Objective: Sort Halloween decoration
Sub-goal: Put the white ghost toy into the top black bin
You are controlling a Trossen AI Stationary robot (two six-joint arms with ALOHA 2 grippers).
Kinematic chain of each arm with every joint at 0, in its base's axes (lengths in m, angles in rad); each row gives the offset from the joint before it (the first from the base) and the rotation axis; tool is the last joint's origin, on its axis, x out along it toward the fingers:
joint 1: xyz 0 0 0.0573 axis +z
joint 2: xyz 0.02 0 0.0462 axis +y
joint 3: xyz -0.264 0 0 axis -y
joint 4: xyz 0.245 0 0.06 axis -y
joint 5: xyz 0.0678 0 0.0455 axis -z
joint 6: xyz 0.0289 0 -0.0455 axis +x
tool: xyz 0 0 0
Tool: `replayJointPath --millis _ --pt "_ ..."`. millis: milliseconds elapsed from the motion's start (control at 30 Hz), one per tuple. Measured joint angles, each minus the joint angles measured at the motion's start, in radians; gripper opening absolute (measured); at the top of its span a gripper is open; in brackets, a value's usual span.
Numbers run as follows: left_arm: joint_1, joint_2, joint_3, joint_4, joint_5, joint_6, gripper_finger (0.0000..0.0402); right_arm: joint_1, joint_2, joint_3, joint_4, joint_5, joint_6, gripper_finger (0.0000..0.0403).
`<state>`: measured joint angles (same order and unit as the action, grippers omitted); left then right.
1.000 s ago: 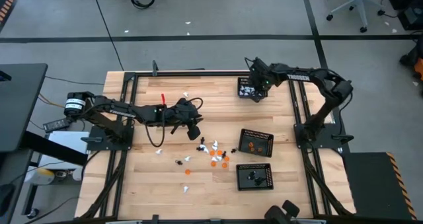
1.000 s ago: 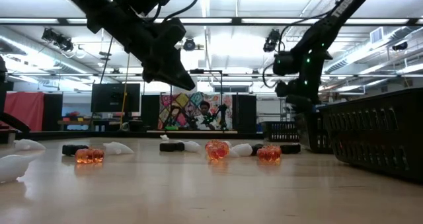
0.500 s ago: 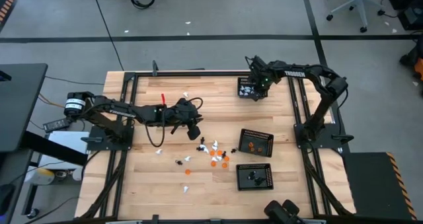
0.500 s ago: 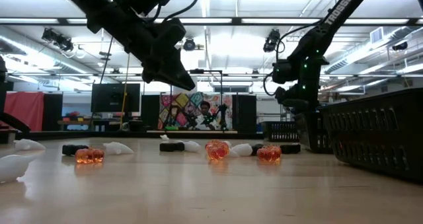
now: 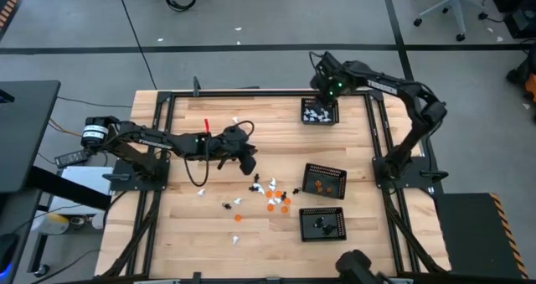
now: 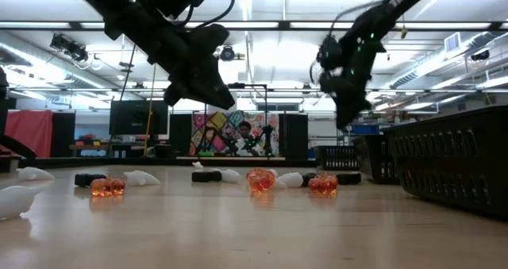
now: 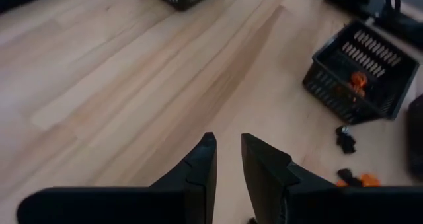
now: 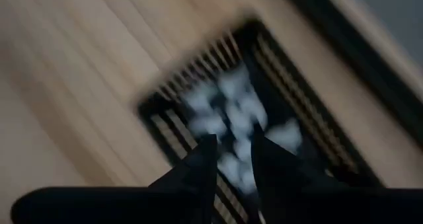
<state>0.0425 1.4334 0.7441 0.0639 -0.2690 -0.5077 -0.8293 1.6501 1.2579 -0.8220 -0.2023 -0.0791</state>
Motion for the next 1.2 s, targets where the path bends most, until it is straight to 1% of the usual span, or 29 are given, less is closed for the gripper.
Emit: replayJointPath --millis 67,233,300,367,467,600,733,833,933,1000,1133,1200 --pt "0.0 0.0 0.0 -0.002 0.0 -0.04 0.008 0.024 -0.049 0.0 0.049 -0.022 0.001 0.0098" --pt "0.008 -0.006 0.0 -0.069 0.003 -0.127 0.008 0.107 -0.158 0.0 0.125 -0.013 0.031 0.0098" --pt "0.032 -0.01 0.007 -0.126 0.039 -0.159 0.008 0.152 -0.187 0.0 0.134 -0.006 0.06 0.0097" --pt "0.078 -0.01 0.021 -0.21 0.103 -0.169 0.008 0.212 -0.2 0.0 0.135 0.004 0.092 0.0097" --pt "0.157 -0.009 0.068 -0.322 0.178 -0.132 0.008 0.309 -0.203 0.0 0.17 0.024 0.149 0.0097" --pt "0.27 -0.009 0.137 -0.445 0.227 -0.043 0.008 0.425 -0.183 0.0 0.261 0.044 0.227 0.0097" --pt "0.384 -0.003 0.183 -0.493 0.246 0.015 0.0082 0.507 -0.164 -0.001 0.365 0.048 0.286 0.0097" --pt "0.446 0.005 0.199 -0.52 0.266 0.043 0.0095 0.548 -0.161 -0.001 0.382 0.054 0.312 0.0097" --pt "0.481 0.004 0.206 -0.541 0.295 0.083 0.0117 0.575 -0.162 -0.001 0.386 0.06 0.339 0.0097" --pt "0.49 0.005 0.207 -0.548 0.331 0.119 0.0132 0.593 -0.162 -0.001 0.385 0.048 0.35 0.0097" --pt "0.48 0.005 0.207 -0.571 0.44 0.192 0.0151 0.63 -0.162 -0.001 0.386 0.045 0.349 0.0097" --pt "0.461 0.004 0.207 -0.585 0.464 0.213 0.0152 0.643 -0.162 -0.001 0.386 0.043 0.35 0.0098"
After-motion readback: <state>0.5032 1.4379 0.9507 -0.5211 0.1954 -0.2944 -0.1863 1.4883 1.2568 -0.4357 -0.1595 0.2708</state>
